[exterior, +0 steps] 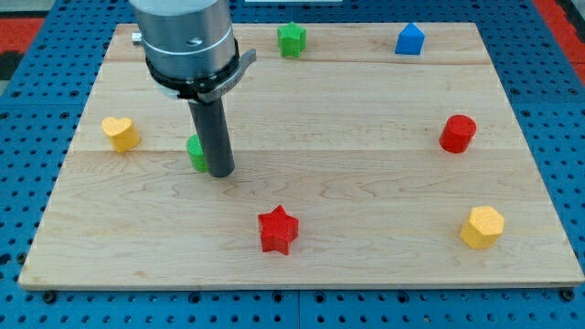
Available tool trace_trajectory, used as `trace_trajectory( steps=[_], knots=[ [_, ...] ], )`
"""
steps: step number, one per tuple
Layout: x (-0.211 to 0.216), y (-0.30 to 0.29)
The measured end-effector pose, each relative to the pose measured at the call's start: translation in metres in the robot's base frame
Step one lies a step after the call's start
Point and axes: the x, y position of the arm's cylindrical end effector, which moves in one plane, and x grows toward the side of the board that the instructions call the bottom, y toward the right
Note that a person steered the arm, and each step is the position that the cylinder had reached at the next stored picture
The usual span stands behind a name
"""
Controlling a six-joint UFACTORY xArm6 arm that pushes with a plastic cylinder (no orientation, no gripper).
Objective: Slide the green circle towards the bottom left corner
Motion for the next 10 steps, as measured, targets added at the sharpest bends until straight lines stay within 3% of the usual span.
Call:
trace_trajectory(
  steps=[2, 3, 4, 6, 7, 8, 9, 10],
  knots=[
    [-0.039, 0.037],
    [-0.051, 0.018],
    [-0.042, -0.037],
    [0.005, -0.047],
    [-0.036, -0.046],
    [-0.033, -0.094],
    [0.021, -0.115],
    [0.016, -0.102]
  ],
)
